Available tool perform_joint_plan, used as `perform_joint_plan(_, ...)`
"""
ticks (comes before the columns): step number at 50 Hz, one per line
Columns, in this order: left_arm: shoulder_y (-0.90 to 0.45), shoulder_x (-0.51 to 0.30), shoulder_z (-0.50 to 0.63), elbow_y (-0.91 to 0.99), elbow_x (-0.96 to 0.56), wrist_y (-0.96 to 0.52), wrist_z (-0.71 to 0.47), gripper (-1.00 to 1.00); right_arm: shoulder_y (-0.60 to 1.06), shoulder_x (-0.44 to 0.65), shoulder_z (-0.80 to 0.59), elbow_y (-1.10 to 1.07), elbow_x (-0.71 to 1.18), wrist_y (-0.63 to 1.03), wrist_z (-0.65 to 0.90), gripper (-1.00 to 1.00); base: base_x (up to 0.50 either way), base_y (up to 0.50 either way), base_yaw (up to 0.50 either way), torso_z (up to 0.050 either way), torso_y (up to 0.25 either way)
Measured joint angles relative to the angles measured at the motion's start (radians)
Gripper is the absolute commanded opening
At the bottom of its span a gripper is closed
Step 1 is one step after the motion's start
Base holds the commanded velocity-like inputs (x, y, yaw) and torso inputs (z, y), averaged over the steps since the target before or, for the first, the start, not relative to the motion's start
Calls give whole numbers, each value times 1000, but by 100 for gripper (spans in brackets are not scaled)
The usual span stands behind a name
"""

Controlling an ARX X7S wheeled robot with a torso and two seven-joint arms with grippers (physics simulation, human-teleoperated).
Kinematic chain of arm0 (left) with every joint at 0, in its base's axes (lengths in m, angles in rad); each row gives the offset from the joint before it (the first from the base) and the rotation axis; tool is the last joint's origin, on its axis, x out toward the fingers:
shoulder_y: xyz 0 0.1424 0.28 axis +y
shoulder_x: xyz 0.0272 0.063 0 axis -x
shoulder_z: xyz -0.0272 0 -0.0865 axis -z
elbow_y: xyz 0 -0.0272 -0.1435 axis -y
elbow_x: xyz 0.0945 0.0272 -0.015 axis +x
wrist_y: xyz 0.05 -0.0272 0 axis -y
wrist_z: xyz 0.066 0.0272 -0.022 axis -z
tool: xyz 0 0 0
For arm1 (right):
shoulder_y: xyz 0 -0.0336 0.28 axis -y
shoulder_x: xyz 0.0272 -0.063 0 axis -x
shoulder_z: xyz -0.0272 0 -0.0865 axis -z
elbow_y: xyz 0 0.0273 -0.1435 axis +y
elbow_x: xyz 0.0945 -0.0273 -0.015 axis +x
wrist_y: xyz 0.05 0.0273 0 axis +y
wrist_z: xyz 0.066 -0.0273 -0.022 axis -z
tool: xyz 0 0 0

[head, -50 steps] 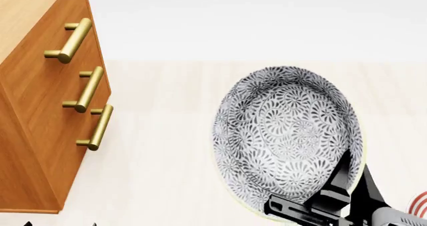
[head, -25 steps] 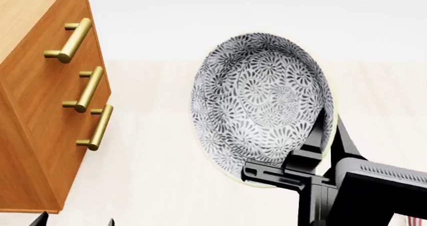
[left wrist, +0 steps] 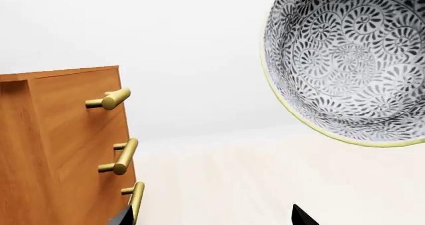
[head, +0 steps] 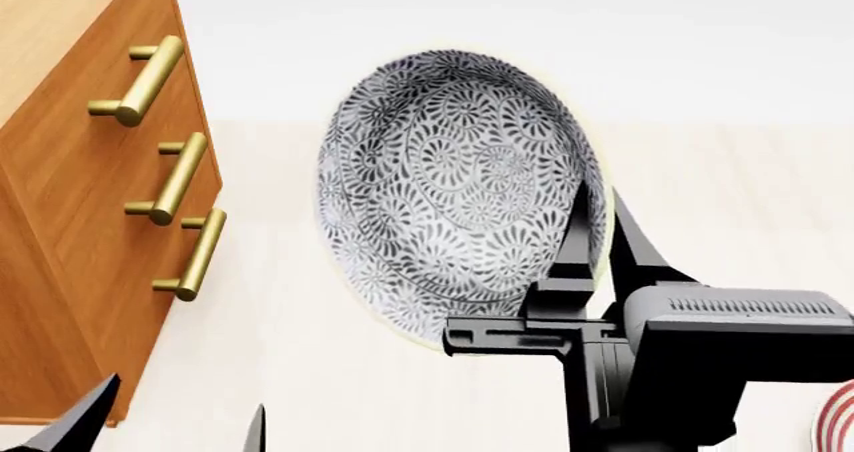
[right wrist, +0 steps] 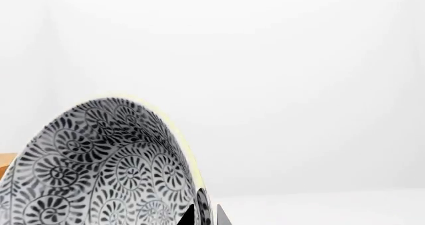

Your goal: Put the bowl on top of the cabinet.

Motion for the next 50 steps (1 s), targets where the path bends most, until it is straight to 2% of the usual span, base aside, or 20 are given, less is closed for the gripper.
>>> perform_joint_plan(24,-120,25,32,68,-4,-176,-15,100,2,-14,-8,71,-8,-46,-31,-100,0,0,0,0,0)
perform_joint_plan(50,-292,57,-1,177,-240,-402,83,100,-4,-21,-21,103,-27,-72,-36,-100,0,0,0,0,1)
